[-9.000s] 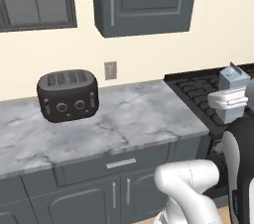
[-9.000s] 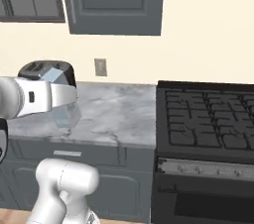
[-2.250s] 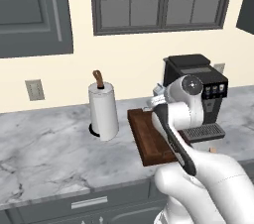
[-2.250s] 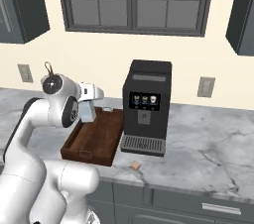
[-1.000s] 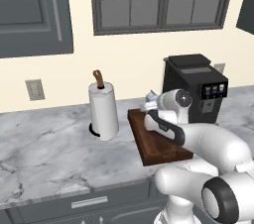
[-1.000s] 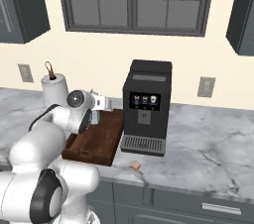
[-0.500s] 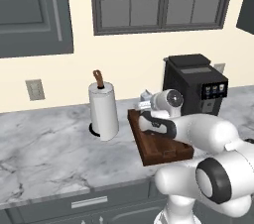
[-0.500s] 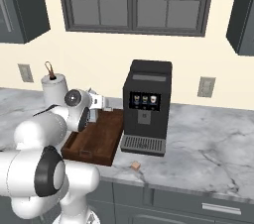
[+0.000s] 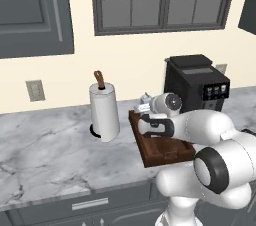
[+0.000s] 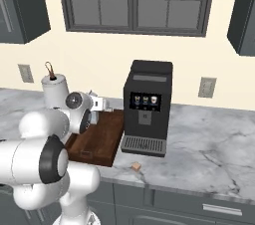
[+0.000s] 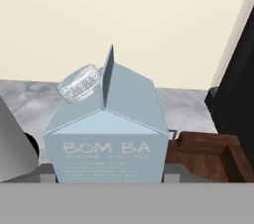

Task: Take out the milk from the fridge and place it on the tray on the counter. Then take the sugar cube near the tray and place it in the tray.

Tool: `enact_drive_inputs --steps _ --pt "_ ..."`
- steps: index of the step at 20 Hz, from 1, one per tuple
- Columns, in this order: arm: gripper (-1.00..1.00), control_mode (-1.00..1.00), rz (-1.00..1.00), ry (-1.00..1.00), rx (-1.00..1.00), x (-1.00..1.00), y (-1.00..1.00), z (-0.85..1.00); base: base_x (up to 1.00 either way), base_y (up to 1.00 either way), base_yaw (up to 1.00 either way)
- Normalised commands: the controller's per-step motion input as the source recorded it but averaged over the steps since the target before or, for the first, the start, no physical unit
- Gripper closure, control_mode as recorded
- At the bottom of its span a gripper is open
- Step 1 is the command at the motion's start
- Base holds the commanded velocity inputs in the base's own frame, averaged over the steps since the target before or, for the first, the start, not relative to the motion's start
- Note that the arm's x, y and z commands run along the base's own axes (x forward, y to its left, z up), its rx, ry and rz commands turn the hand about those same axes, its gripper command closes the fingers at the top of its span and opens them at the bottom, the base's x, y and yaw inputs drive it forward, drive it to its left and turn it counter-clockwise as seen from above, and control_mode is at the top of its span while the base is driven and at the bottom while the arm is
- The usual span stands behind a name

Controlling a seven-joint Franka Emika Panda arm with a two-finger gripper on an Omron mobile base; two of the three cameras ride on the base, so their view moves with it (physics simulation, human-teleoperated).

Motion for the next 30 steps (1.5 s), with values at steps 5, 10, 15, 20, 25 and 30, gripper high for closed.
enact_drive_inputs --steps 5,10,15,20,25,30 --pt "1.00 -1.00 0.00 0.00 0.00 0.05 0.00 -0.33 0.00 0.00 0.00" --pt "1.00 -1.00 0.00 -0.07 0.00 0.16 0.00 -0.17 0.00 0.00 0.00" --pt "1.00 -1.00 -0.01 -0.11 0.00 0.28 0.00 0.00 0.00 0.00 0.00" --pt "1.00 -1.00 -0.01 -0.02 0.00 0.23 0.00 -0.08 0.00 0.00 0.00" --pt "1.00 -1.00 0.00 0.19 0.00 0.08 0.00 -0.08 0.00 0.00 0.00" --pt "1.00 -1.00 0.00 0.19 0.00 0.00 0.00 -0.16 0.00 0.00 0.00"
